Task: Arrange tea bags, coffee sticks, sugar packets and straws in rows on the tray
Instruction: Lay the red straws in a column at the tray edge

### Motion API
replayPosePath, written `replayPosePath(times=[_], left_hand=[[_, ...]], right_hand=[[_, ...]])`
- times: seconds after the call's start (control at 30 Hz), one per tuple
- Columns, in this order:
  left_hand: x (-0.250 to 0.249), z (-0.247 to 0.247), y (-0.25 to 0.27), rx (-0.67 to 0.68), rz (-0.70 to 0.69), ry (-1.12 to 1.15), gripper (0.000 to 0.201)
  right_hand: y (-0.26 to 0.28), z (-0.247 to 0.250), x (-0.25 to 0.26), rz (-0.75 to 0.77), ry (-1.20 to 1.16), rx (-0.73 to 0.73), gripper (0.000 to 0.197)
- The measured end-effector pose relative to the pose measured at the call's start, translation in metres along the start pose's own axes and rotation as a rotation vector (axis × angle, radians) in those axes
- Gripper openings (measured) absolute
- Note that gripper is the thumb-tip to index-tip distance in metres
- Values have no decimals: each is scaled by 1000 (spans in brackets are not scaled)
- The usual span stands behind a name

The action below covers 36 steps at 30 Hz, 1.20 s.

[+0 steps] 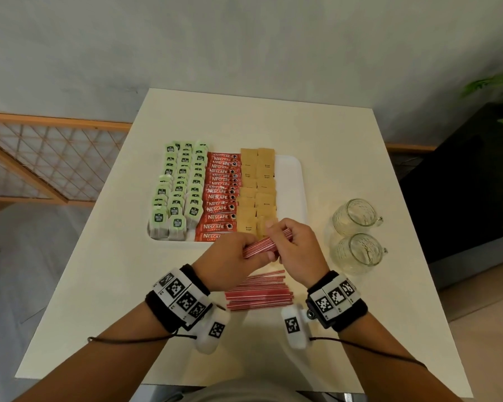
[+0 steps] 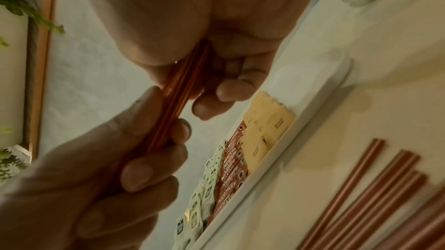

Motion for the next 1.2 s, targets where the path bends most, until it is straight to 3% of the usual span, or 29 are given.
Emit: replayPosePath(times=[0.27, 0.4, 0.53, 0.67, 0.8, 0.9, 1.0, 1.1, 1.2], left_hand=[[0, 7, -2, -112, 82, 202, 46], [2, 10, -6, -126, 185, 218, 71], [3, 9, -15, -250, 251, 218, 69], [12, 14, -30, -352, 188, 60, 58], [14, 23, -39, -267, 101, -149, 55], [8, 27, -43, -183, -32, -286, 54], [-2, 25, -43, -147, -149, -353, 53], [-10, 23, -48, -165, -191, -358, 53], [-18, 28, -55, -237, -123, -310, 50]], right_hand=[[-1, 5, -5, 66, 59, -140, 40], [-3, 10, -8, 75, 71, -289, 39], [6, 0, -5, 85, 36, -304, 40], [16, -3, -2, 92, -2, -174, 50], [22, 3, -2, 71, 38, 78, 46], [25, 4, 4, 1, -25, 314, 23], [26, -5, 7, -7, 6, 466, 25], [21, -9, 4, 67, 208, 466, 25], [11, -6, 3, 73, 263, 415, 28]])
Point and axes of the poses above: each hand's wrist, its own y-axis away from the middle knuckle, its own z-axis out of the back of the hand, x = y × z, the point moved 2 cm from there along -y, towards the middle knuckle, and after that the axes turned 15 degrees about z, right-handed, at the moved point
